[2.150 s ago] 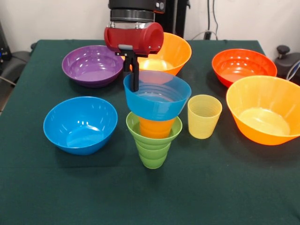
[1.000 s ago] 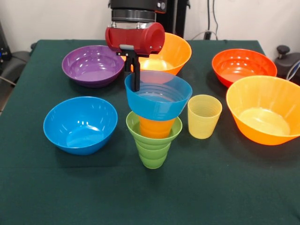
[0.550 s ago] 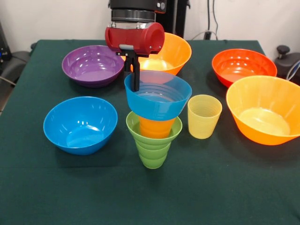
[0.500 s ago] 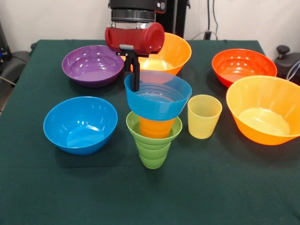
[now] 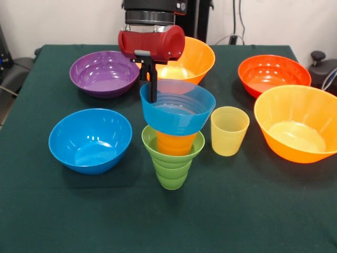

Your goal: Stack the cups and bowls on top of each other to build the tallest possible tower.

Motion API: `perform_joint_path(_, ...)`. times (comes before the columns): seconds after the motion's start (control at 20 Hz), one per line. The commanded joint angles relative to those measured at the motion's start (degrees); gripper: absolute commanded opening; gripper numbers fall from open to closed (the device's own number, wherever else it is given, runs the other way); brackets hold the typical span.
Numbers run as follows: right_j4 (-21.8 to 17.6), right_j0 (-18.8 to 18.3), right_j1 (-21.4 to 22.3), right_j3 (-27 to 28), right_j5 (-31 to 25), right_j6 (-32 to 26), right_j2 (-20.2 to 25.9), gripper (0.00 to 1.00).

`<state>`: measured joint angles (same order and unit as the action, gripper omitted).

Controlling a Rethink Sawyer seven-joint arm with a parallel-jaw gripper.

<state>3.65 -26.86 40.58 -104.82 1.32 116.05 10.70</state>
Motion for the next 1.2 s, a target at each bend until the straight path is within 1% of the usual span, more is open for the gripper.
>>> perform_joint_path(0.05,-0.84,1.36,-4.76,-0.71,-4.0,5.72,1.24,0.0)
perform_joint_path(0.25,-0.6,2.08,-4.85,-1.34,-2.6,6.73,0.84,0.0)
perform_joint_path(0.45,-0.43,2.21,-4.91,-1.02,-2.8,6.71,0.79,0.0)
perform_joint_path(1.2,-1.05,1.38,-4.68,-1.62,-2.58,6.4,1.46,0.0)
